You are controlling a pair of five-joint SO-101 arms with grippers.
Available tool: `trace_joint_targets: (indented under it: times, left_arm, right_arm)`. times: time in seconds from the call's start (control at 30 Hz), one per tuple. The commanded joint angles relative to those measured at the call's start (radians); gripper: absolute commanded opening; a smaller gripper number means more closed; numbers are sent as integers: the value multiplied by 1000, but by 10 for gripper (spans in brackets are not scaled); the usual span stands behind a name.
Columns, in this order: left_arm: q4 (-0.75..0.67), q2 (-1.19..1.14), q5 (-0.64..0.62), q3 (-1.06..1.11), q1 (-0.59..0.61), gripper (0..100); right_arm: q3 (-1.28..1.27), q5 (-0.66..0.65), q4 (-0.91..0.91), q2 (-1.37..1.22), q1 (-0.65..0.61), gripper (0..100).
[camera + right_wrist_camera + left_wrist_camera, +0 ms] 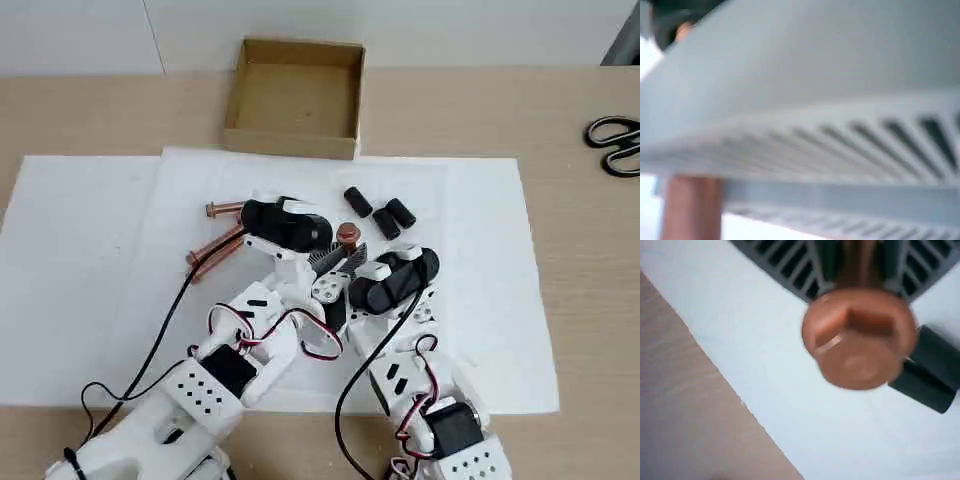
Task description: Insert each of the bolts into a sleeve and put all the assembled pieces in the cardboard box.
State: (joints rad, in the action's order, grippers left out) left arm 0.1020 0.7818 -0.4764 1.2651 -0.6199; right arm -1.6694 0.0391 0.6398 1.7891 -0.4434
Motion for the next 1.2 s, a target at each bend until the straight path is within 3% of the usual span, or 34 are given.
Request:
trace_joint_targets:
  times: [0.0, 0.33, 0.53, 0.77, 0.93, 1.17]
  left_arm:
    - [66, 9, 43, -4, -17, 5]
    - [118, 11, 72, -4, -41, 16]
    - [242, 12, 69, -47, -43, 212]
    - [377, 12, 69, -156, -35, 225]
    - [397, 12, 71, -194, 60, 228]
    - [549, 12, 91, -306, 186, 229]
  right_arm:
    - [12, 11, -24, 19, -1, 13]
    - [12, 11, -24, 19, -1, 13]
    - [12, 11, -22, 19, -1, 13]
    - [12, 11, -22, 19, -1, 13]
    - [12, 11, -21, 19, -1, 13]
    - [12, 11, -21, 19, 1, 13]
